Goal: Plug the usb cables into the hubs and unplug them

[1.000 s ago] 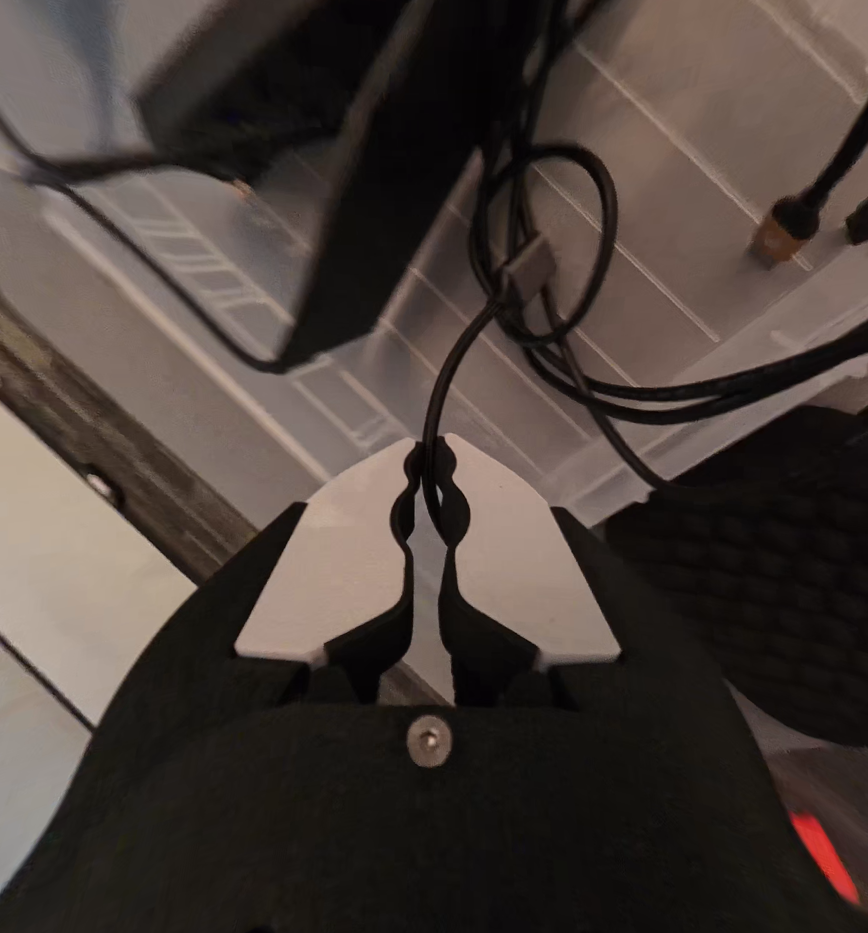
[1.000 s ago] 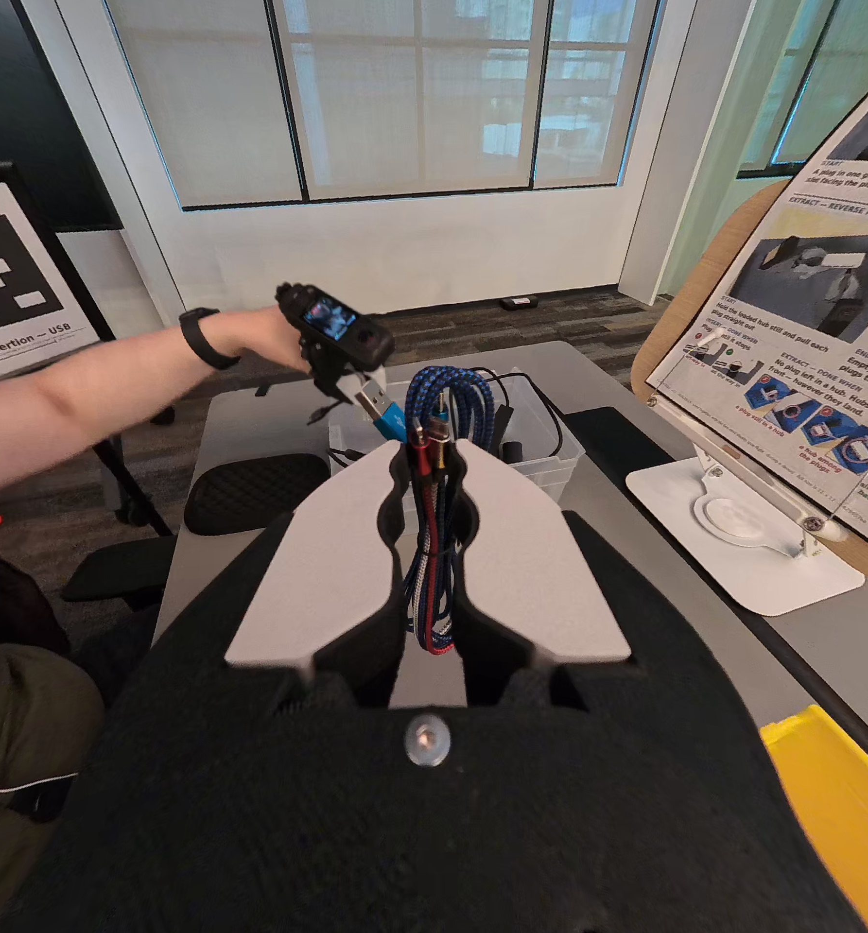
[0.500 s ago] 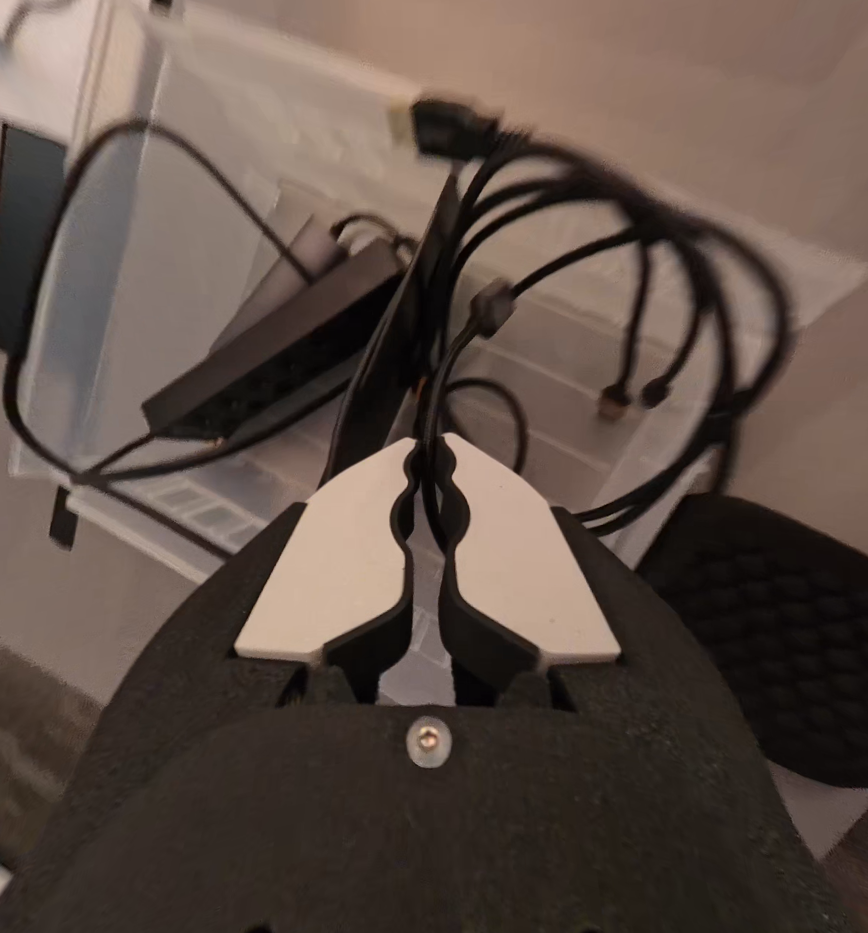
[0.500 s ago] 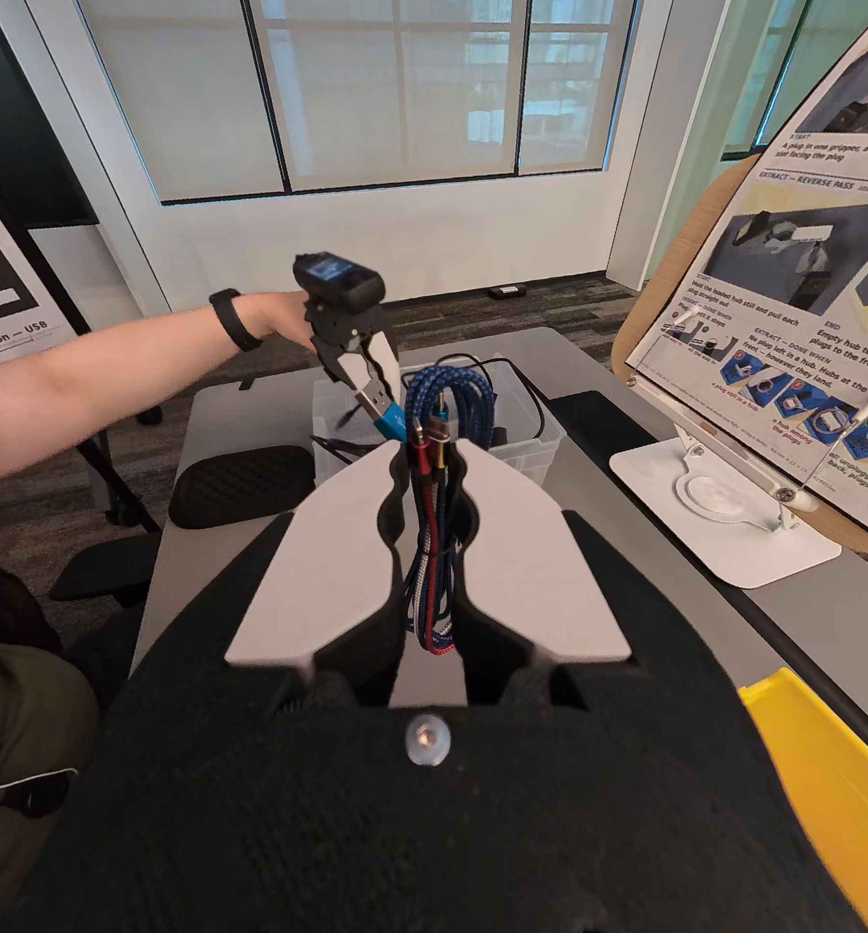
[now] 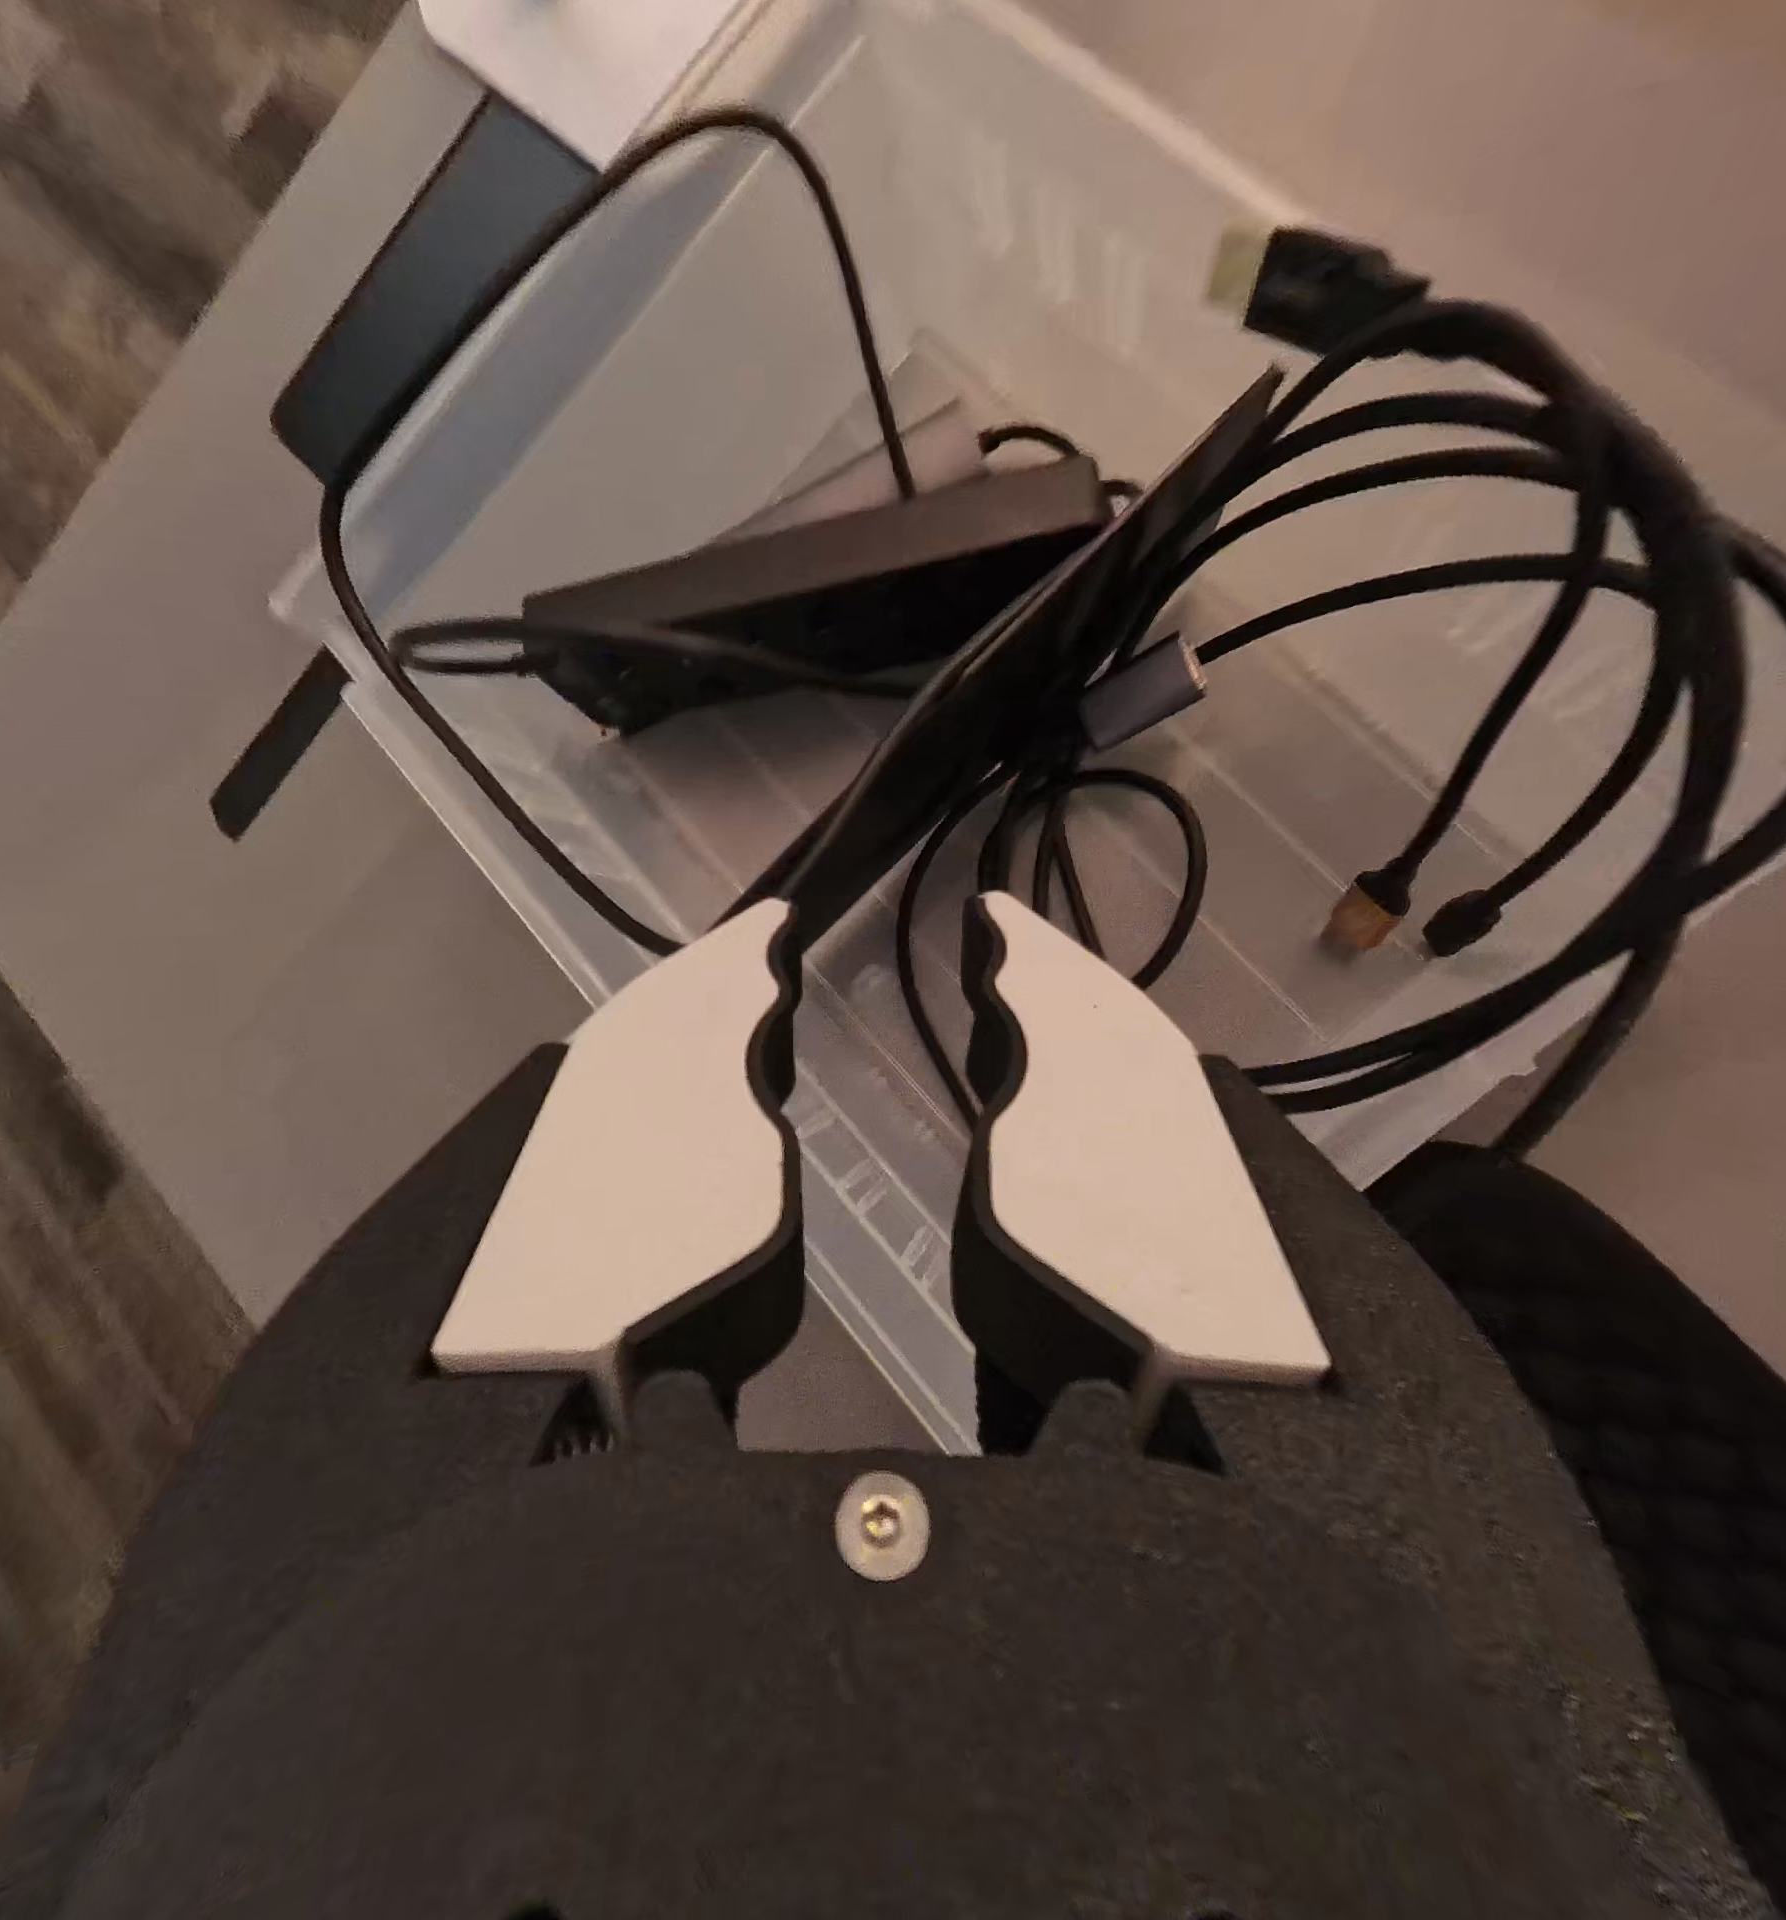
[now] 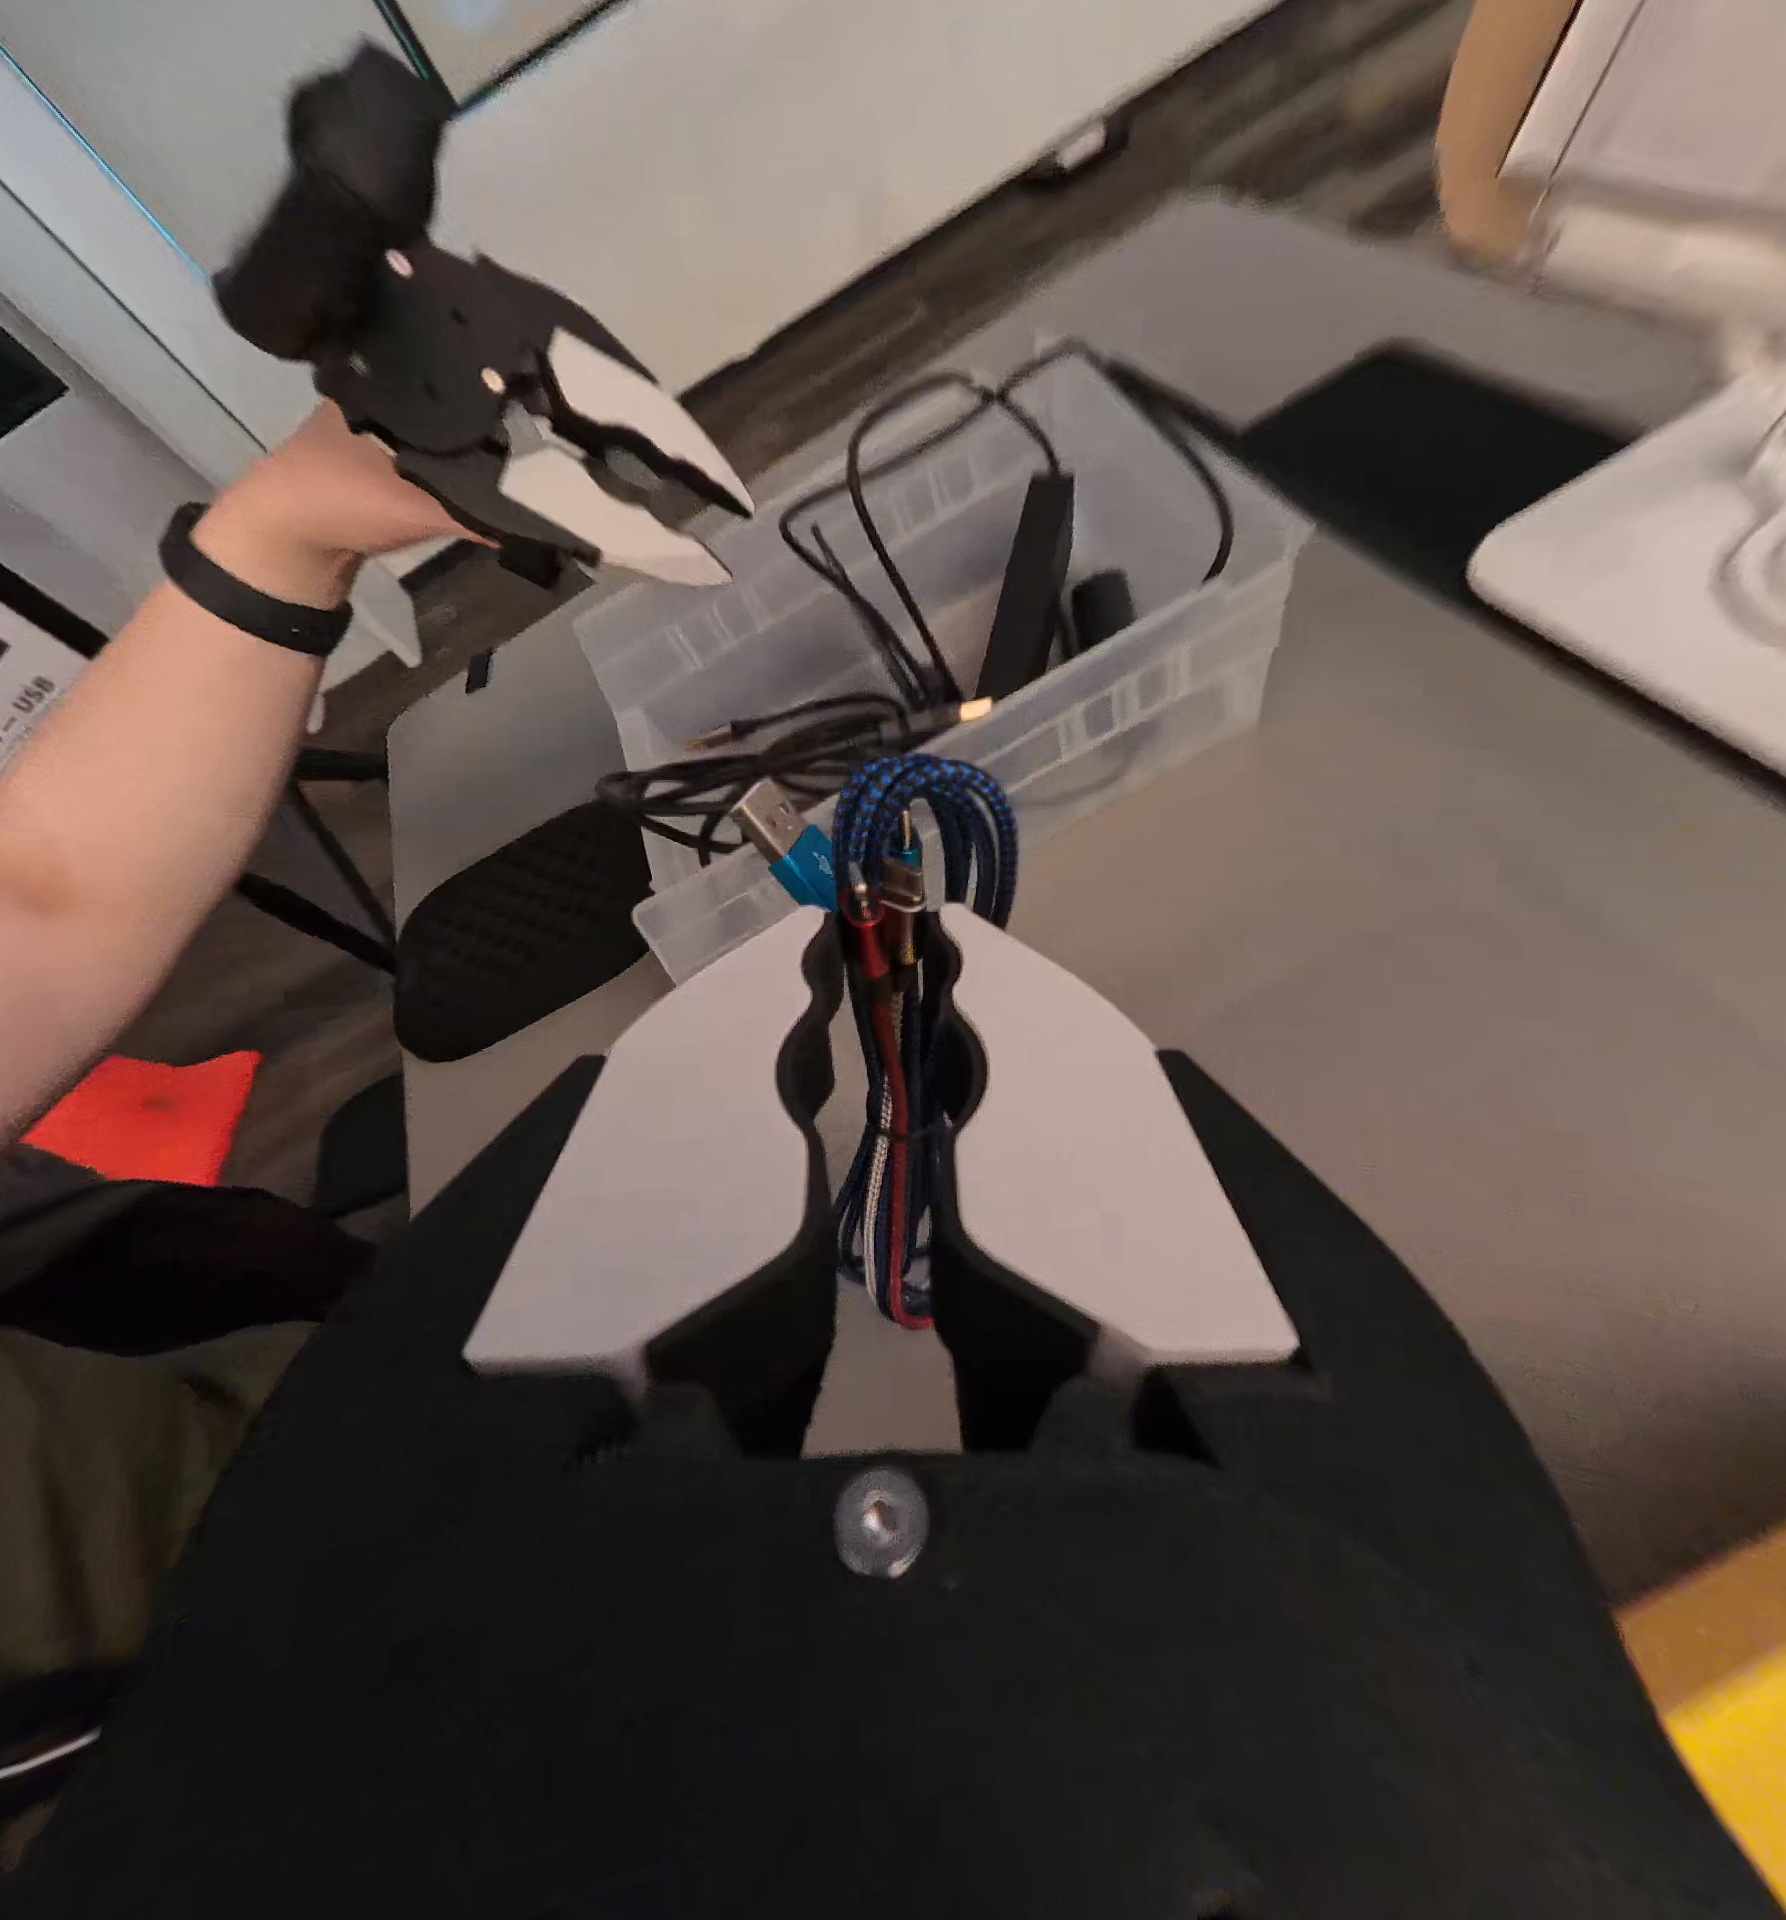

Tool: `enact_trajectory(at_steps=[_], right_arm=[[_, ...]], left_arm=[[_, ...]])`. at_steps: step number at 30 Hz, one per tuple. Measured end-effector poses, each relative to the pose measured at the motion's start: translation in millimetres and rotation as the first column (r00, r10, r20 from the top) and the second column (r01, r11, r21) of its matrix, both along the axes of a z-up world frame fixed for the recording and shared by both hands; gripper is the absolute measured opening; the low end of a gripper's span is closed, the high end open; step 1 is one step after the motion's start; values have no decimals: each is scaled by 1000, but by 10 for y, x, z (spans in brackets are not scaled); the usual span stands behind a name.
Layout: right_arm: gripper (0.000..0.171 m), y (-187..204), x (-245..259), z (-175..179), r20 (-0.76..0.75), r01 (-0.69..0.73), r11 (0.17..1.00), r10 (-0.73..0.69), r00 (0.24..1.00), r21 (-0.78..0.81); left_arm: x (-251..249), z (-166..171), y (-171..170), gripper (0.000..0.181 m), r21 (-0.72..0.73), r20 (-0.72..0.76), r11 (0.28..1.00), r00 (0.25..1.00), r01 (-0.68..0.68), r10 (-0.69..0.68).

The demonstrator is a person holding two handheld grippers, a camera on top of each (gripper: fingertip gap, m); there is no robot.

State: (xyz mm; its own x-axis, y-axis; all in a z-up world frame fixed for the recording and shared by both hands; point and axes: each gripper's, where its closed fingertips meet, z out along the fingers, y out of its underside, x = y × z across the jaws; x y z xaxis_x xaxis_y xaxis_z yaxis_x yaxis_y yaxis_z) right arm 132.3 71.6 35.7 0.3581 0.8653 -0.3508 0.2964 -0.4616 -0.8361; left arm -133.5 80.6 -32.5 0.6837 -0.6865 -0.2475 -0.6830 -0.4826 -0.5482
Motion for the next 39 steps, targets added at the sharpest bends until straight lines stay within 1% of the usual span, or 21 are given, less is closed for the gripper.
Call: enact_trajectory(at_steps=[3,5,7,10,13,15,16,18,19,20,21,23,25,26,27,29,31,33,36,38,39], right_arm=[[14,37,-274,-518,106,3,992,10,994,-122],[14,104,-399,-784,153,36,991,-15,988,-131],[13,103,-437,-1030,240,41,988,-3,971,-150],[12,197,-449,-1286,335,76,993,-41,941,-92],[12,275,-424,-1549,443,94,994,-62,894,-49],[13,276,-424,-1609,473,78,996,-46,880,-47],[16,292,-413,-1572,477,74,997,-51,877,-30],[15,321,-355,-1337,460,64,997,-77,885,43],[15,352,-287,-1140,448,69,992,-110,887,107],[17,394,-174,-894,432,82,978,-158,888,190],[20,450,9,-626,415,117,954,-228,881,275],[30,550,558,-131,360,239,888,-388,848,394],[46,606,1282,111,325,398,828,-530,783,394],[49,622,1680,119,331,475,799,-591,736,370],[50,620,2084,54,358,545,769,-639,681,335],[49,559,2818,-186,441,653,710,-690,574,262],[44,467,3289,-429,488,697,685,-692,532,211],[42,354,3516,-672,536,718,684,-658,530,130],[41,224,3625,-1042,641,725,688,-565,519,19],[27,257,3637,-1237,684,726,687,-525,507,-12],[18,283,3605,-1326,689,733,678,-507,519,-54]], left_arm=[[-105,-84,70,28,-23,-28,998,998,-65,64],[-156,-78,124,28,1,-52,995,993,-103,103],[-196,-29,164,28,33,-63,990,988,-138,140],[-384,53,227,29,77,-106,968,963,-241,248],[-569,-28,225,37,23,-172,949,934,-315,314],[-633,-106,240,39,-20,-182,940,926,-340,331],[-664,-142,252,39,-40,-183,933,921,-357,345],[-744,-249,240,38,-98,-220,914,904,-394,366],[-792,-322,217,41,-138,-256,900,893,-413,370],[-792,-374,216,41,-169,-265,891,890,-422,372],[-767,-400,216,35,-198,-258,883,892,-426,372],[-745,-419,227,30,-226,-259,866,885,-445,387],[-675,-451,207,16,-274,-252,858,893,-435,372],[-679,-449,210,16,-270,-267,858,891,-436,368],[-682,-449,206,16,-274,-276,853,886,-443,372],[-681,-451,197,15,-310,-266,822,874,-478,407],[-693,-455,204,12,-348,-242,779,852,-522,464],[-725,-457,230,11,-355,-235,758,837,-547,494],[-778,-455,264,12,-334,-254,757,827,-562,502],[-786,-456,267,11,-349,-241,731,811,-586,534],[-787,-456,268,10,-360,-230,720,804,-593,548]])
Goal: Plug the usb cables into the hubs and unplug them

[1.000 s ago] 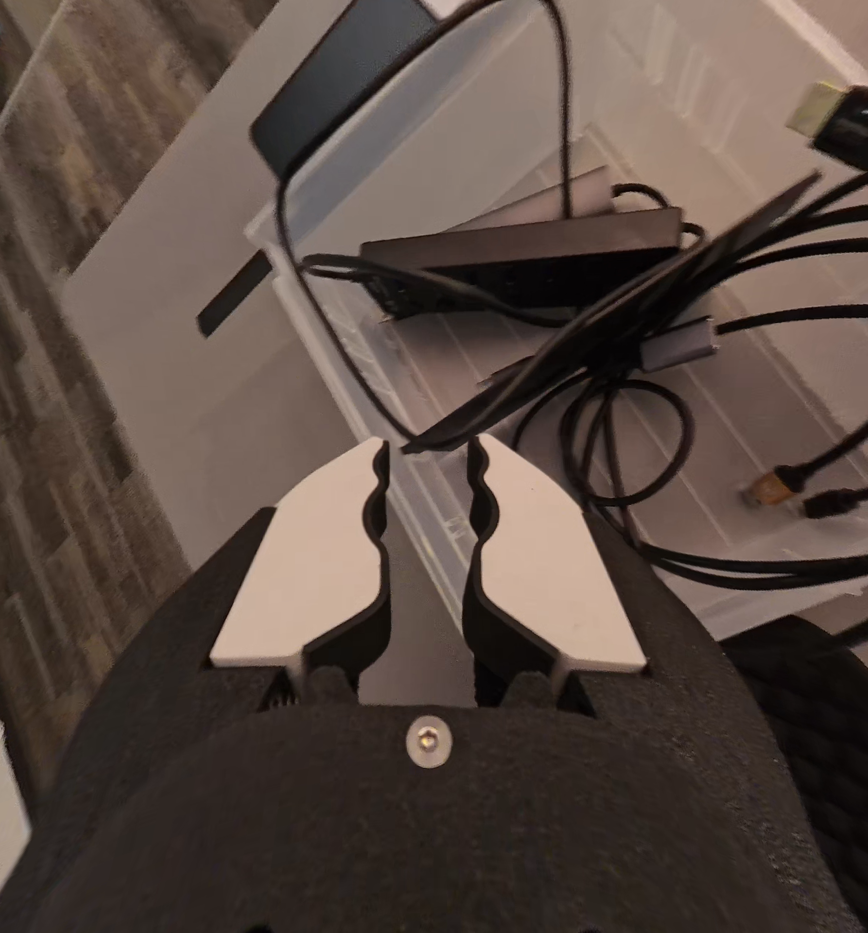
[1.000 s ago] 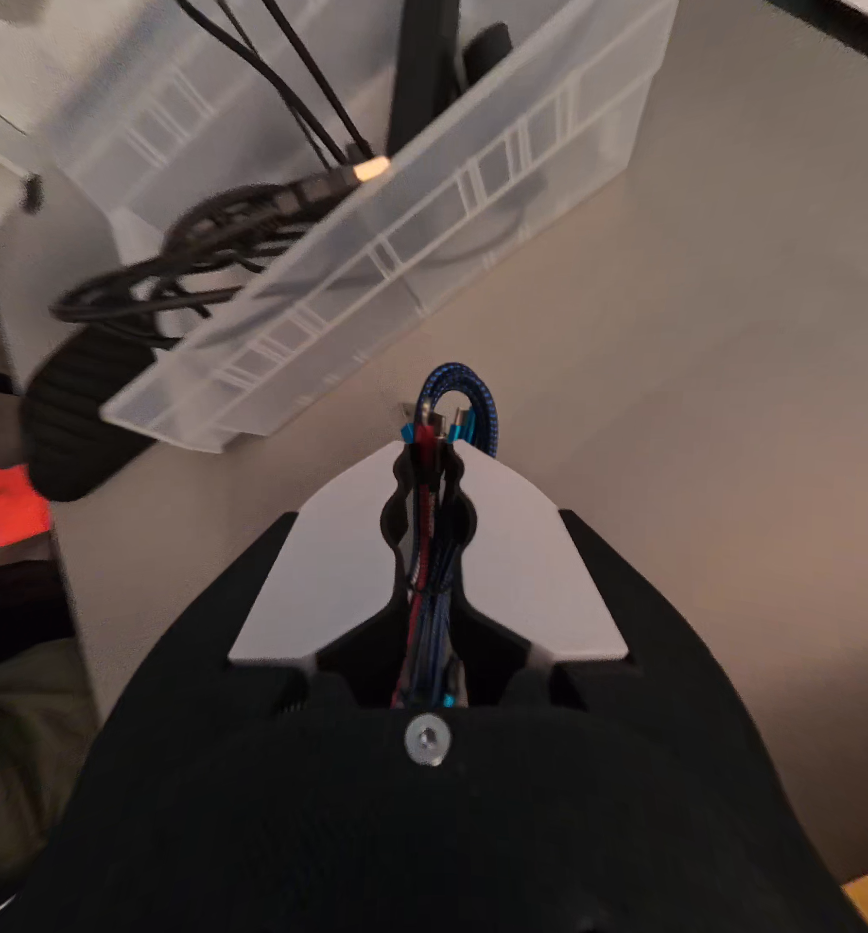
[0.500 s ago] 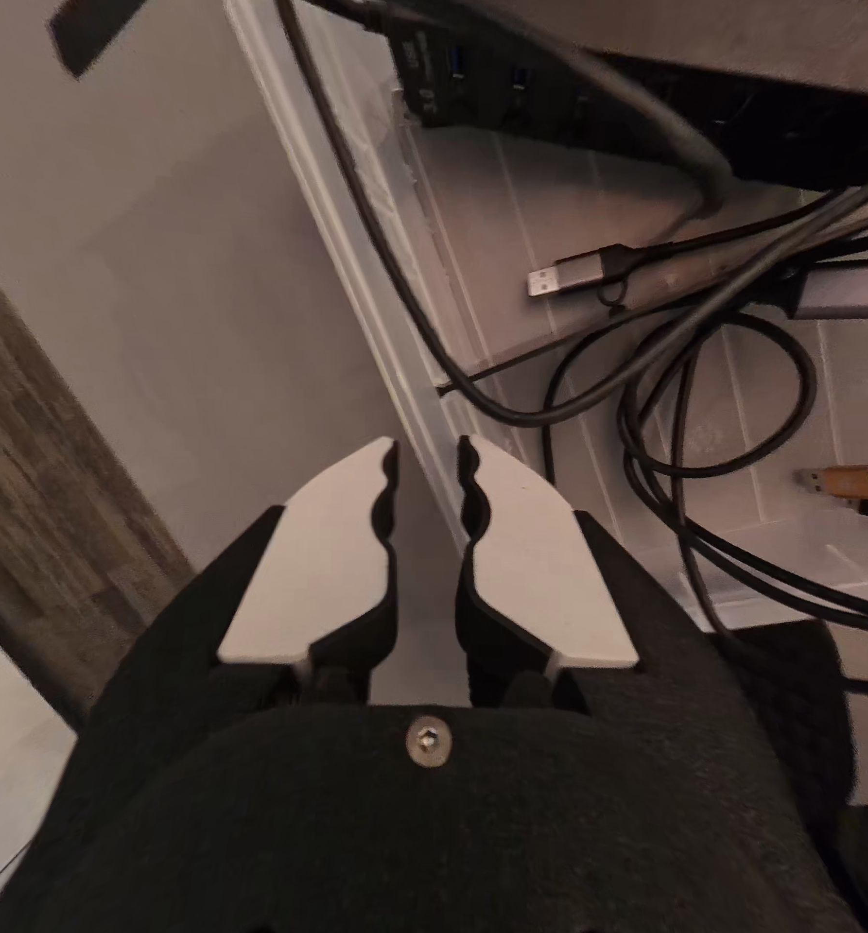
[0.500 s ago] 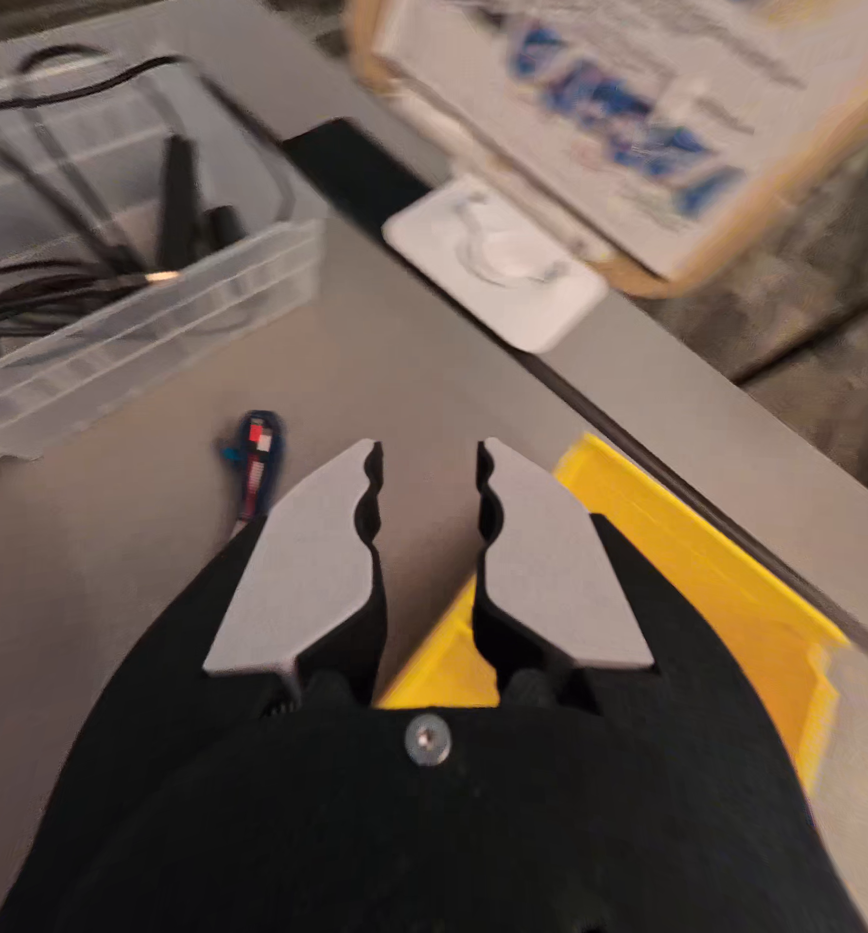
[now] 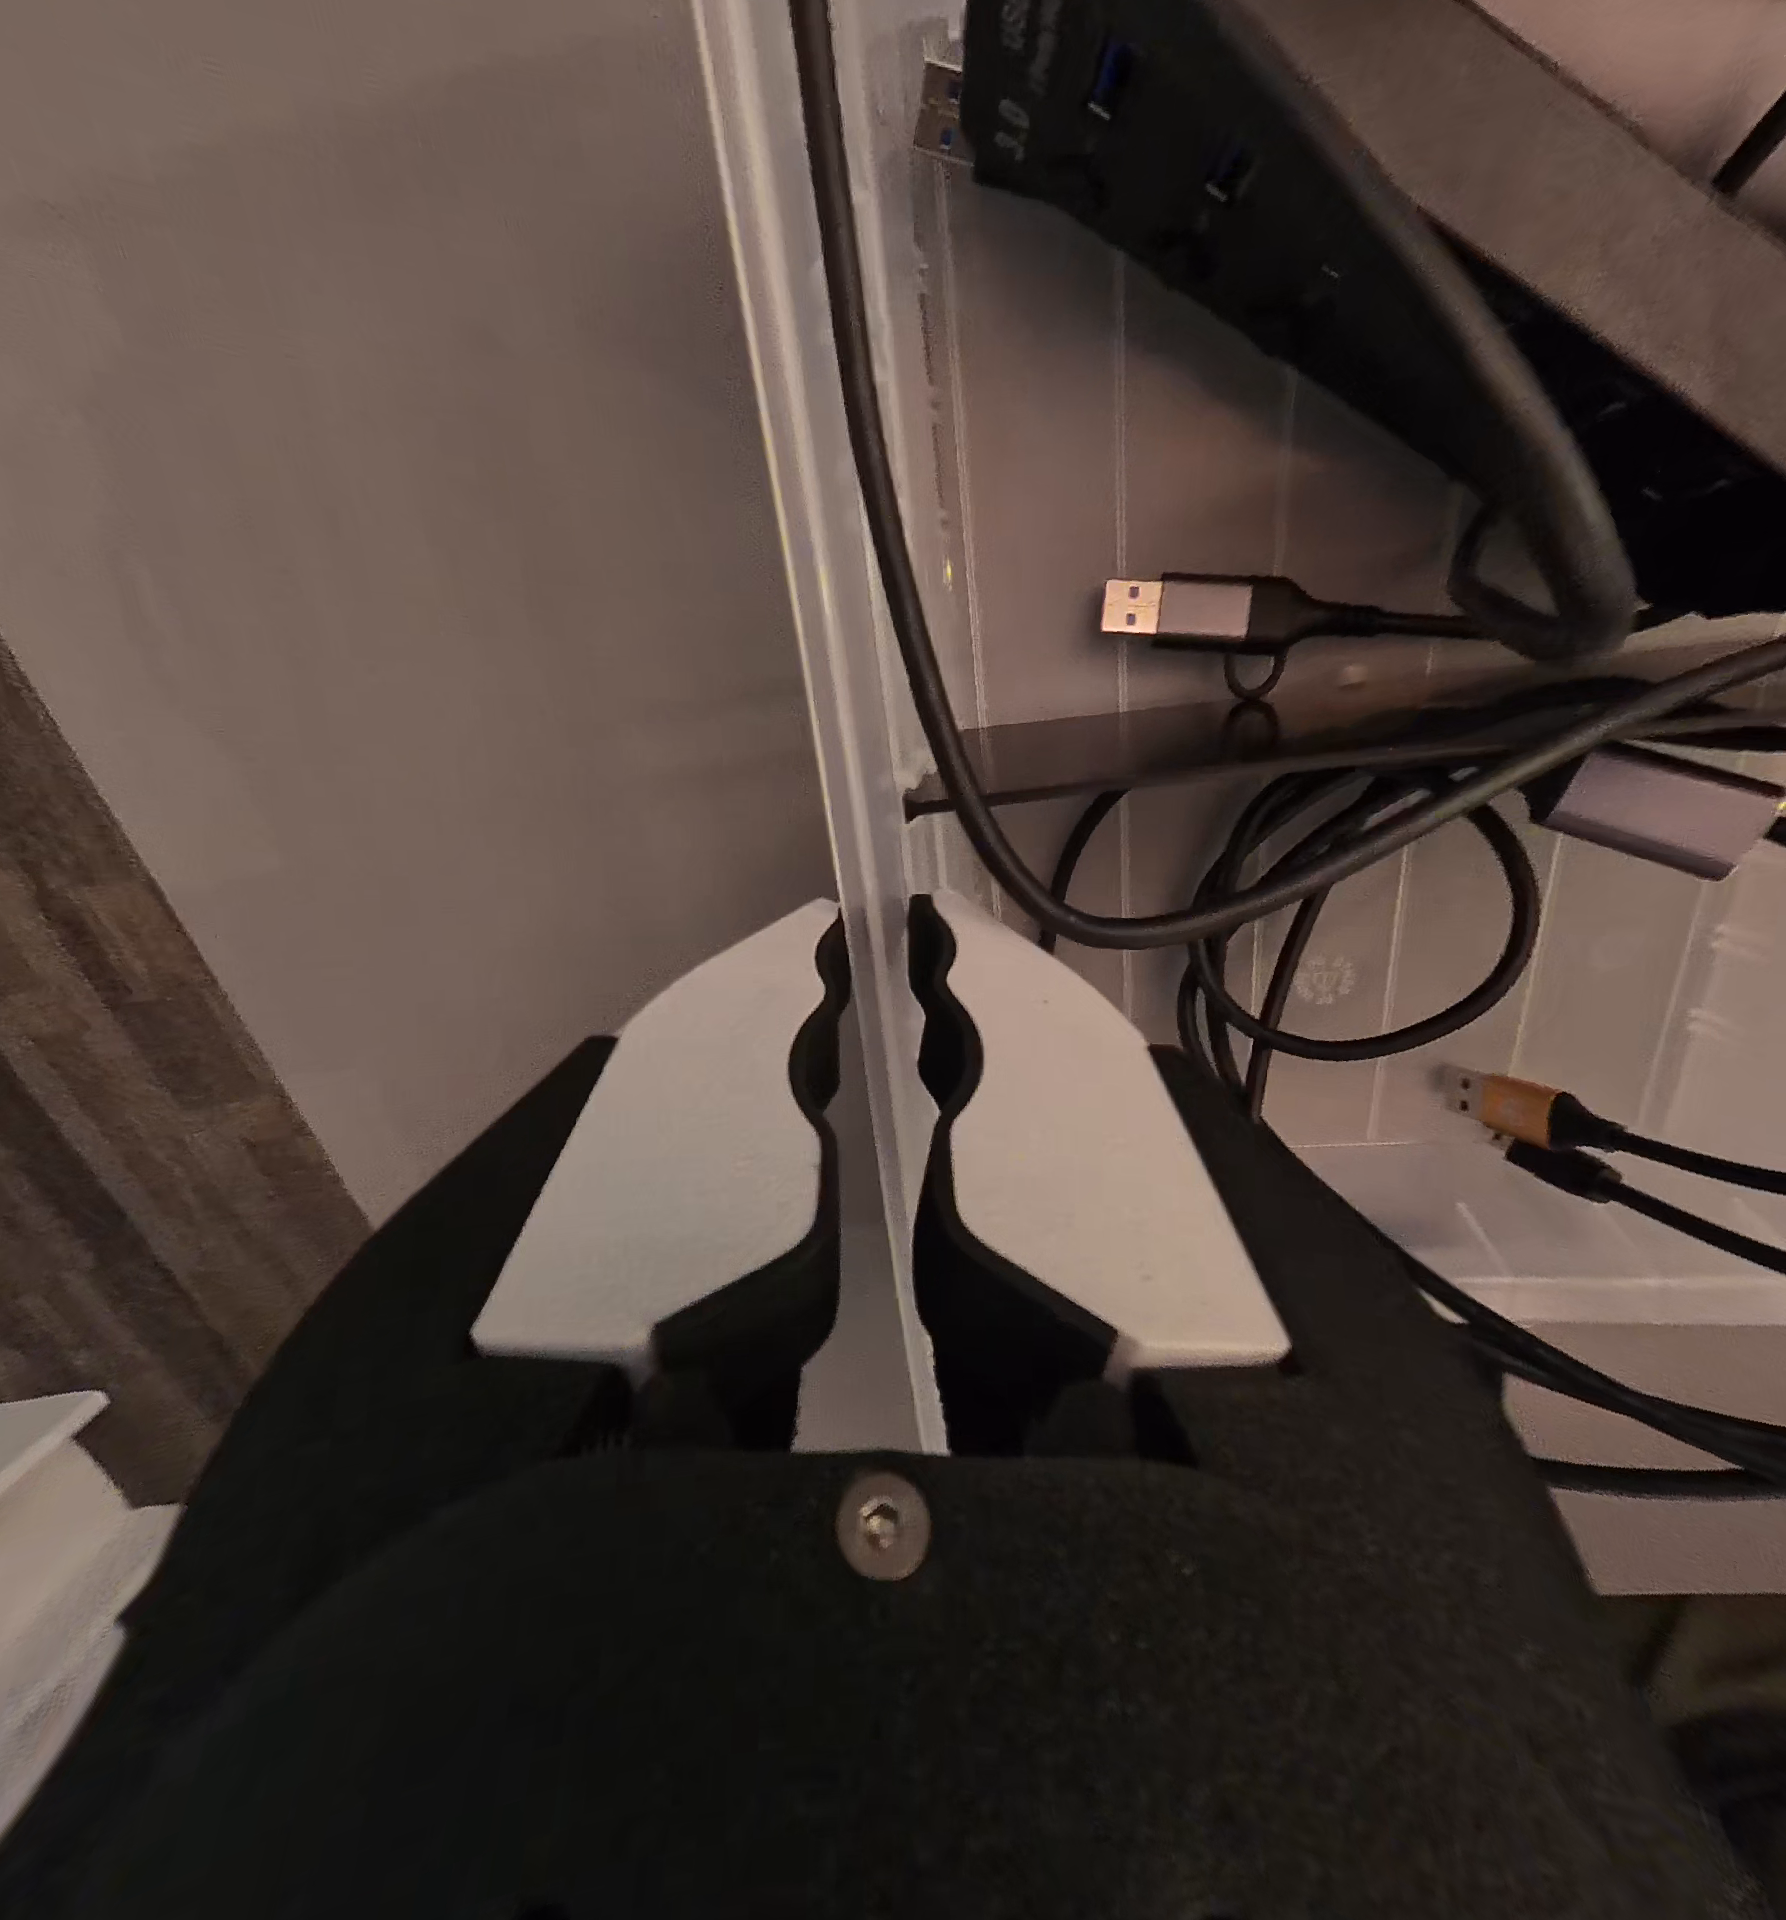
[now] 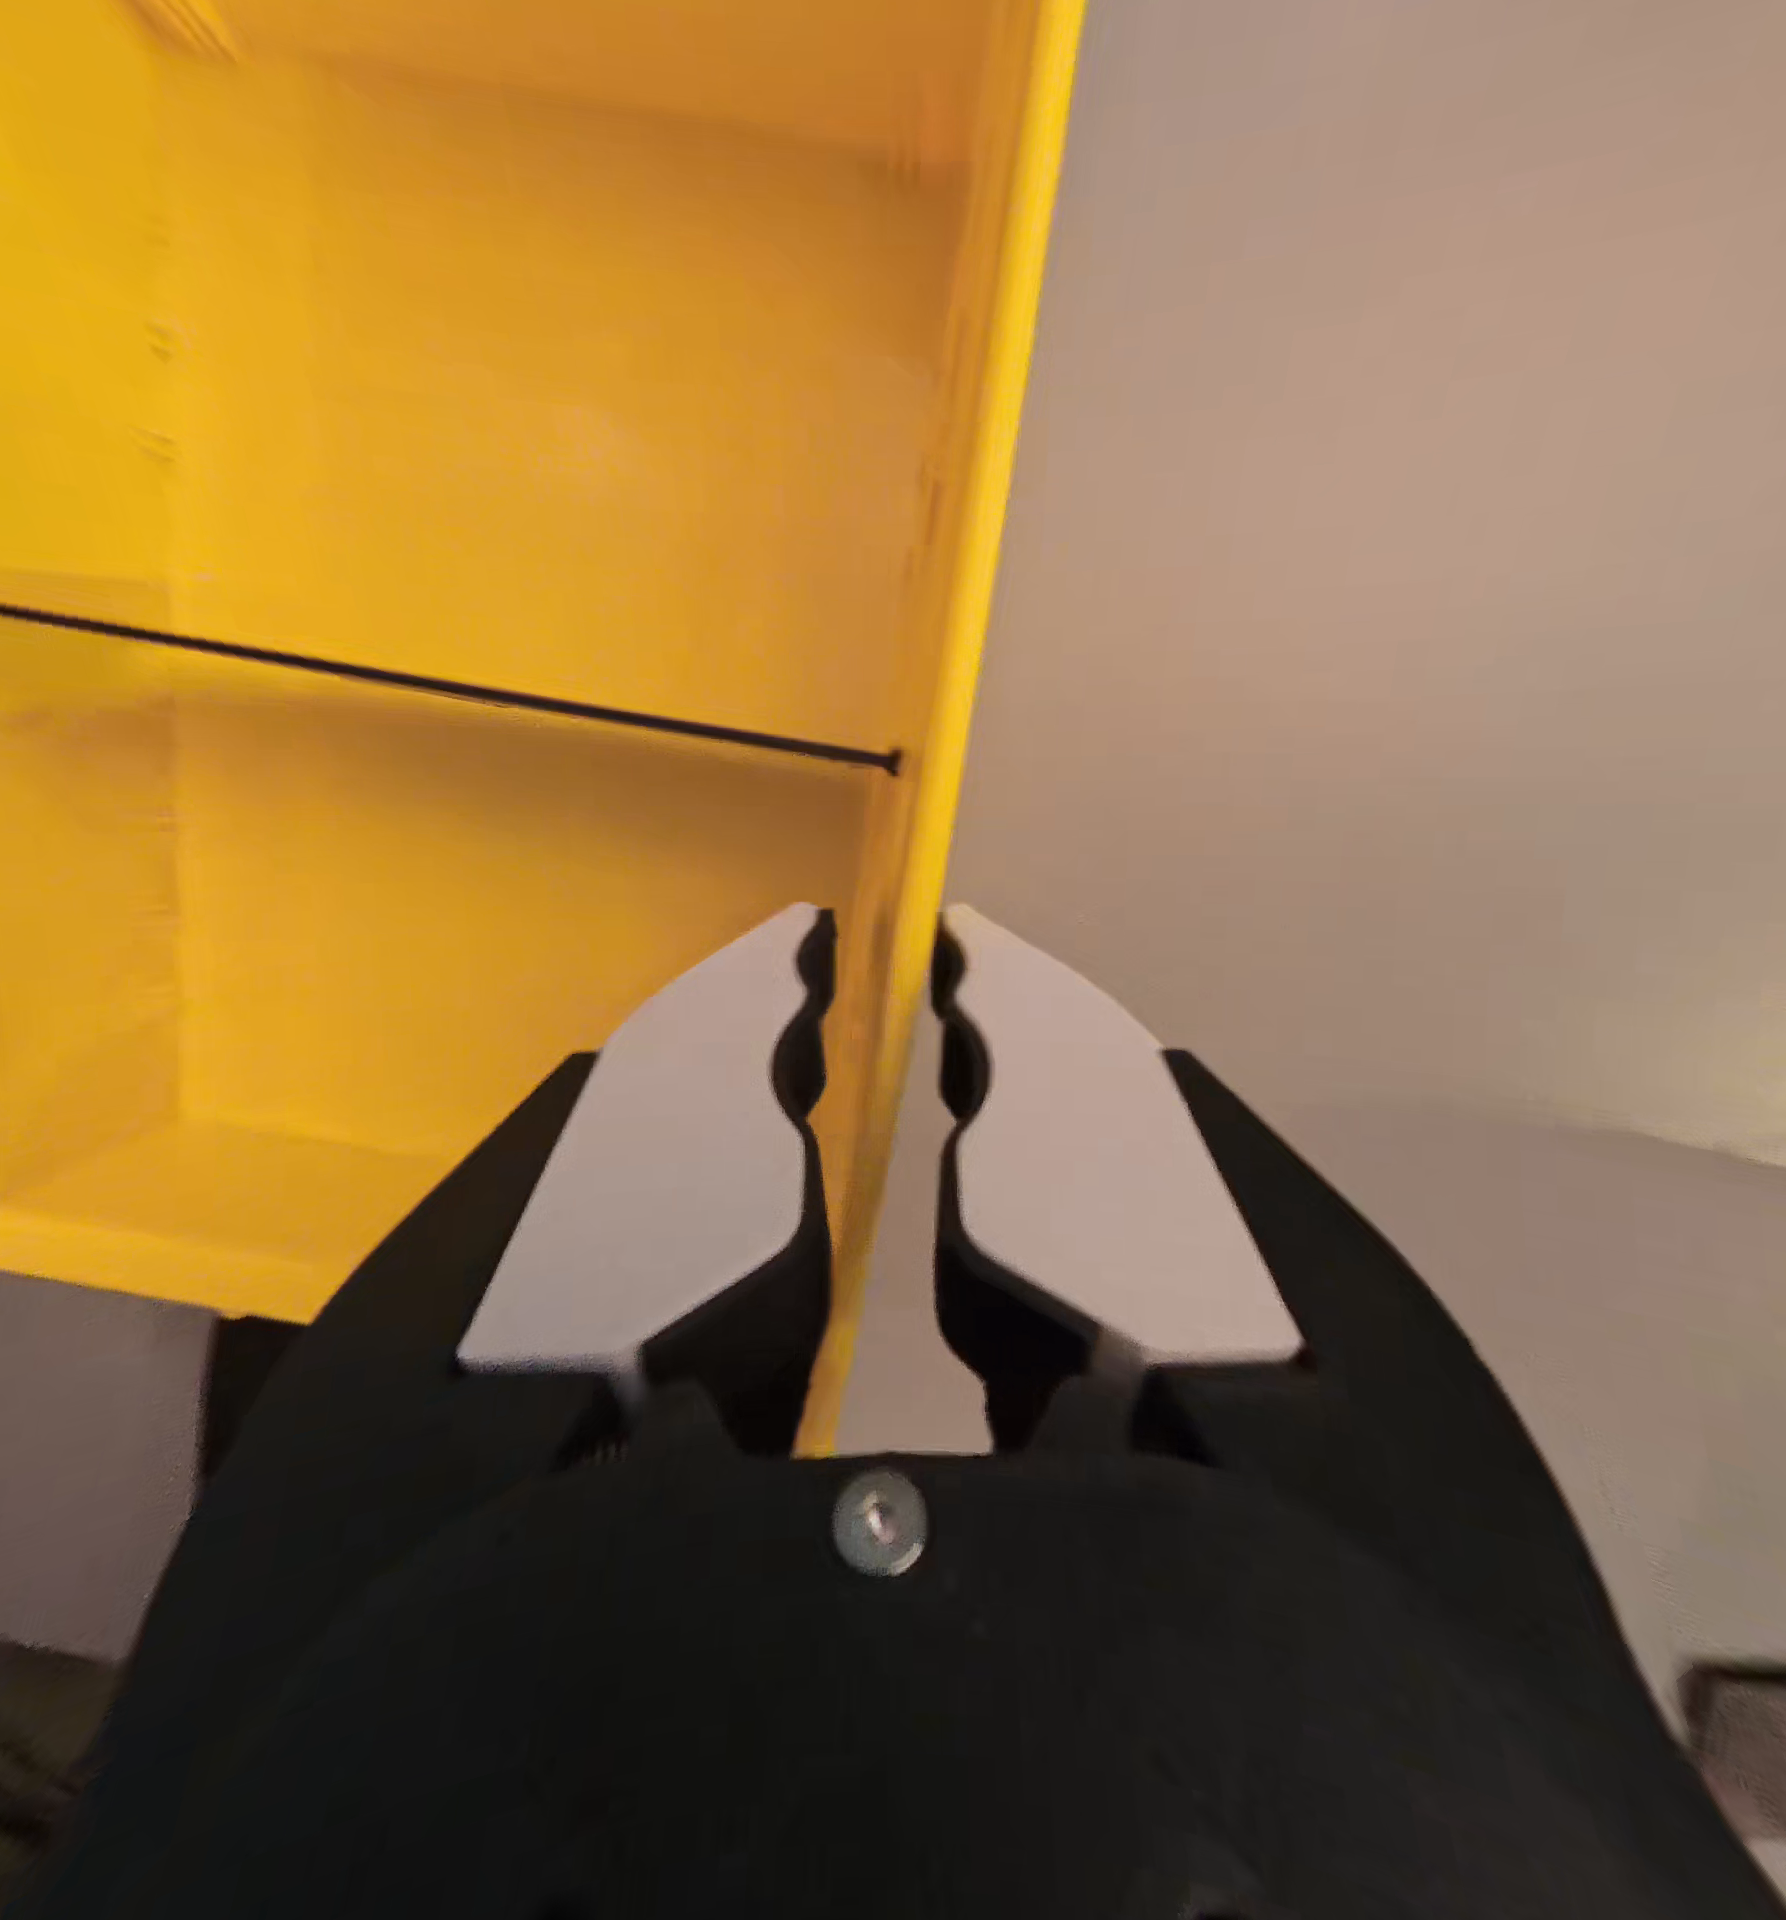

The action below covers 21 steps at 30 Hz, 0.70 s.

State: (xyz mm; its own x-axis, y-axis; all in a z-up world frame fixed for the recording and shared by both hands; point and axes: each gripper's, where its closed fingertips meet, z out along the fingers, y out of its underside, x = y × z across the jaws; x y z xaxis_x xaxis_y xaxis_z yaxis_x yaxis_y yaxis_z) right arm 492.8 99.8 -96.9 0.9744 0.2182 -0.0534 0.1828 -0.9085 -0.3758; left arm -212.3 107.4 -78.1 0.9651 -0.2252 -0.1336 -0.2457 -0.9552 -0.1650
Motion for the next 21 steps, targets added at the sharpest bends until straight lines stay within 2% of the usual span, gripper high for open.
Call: enact_trajectory(at_steps=[1,2,4,9,14,16,19,21], right_arm=[[7,21,-21,-68,-26,26,999,-27,999,-35],[5,33,-47,-91,-68,52,997,-56,996,-62],[7,39,-85,-90,-150,91,992,-103,983,-82],[7,-21,29,-87,-178,129,989,-141,974,-79],[12,-174,120,-84,-273,178,977,-205,940,-120],[13,-215,132,-86,-265,175,976,-204,942,-130],[13,-233,94,-89,-253,131,983,-161,954,-128],[15,-236,59,-90,-280,122,983,-157,947,-137]], left_arm=[[0,1,2,9,1,20,1000,1000,-17,17],[-6,1,7,8,5,41,999,999,-33,33],[-48,0,20,7,28,82,997,994,-75,73],[-277,1,-44,6,63,97,986,984,-154,148],[-404,-1,-192,5,77,152,962,956,-263,249],[-406,-3,-234,5,88,163,963,957,-255,239],[-384,-4,-318,6,78,165,982,974,-170,156],[-358,-48,-458,6,10,183,988,972,-152,147]])
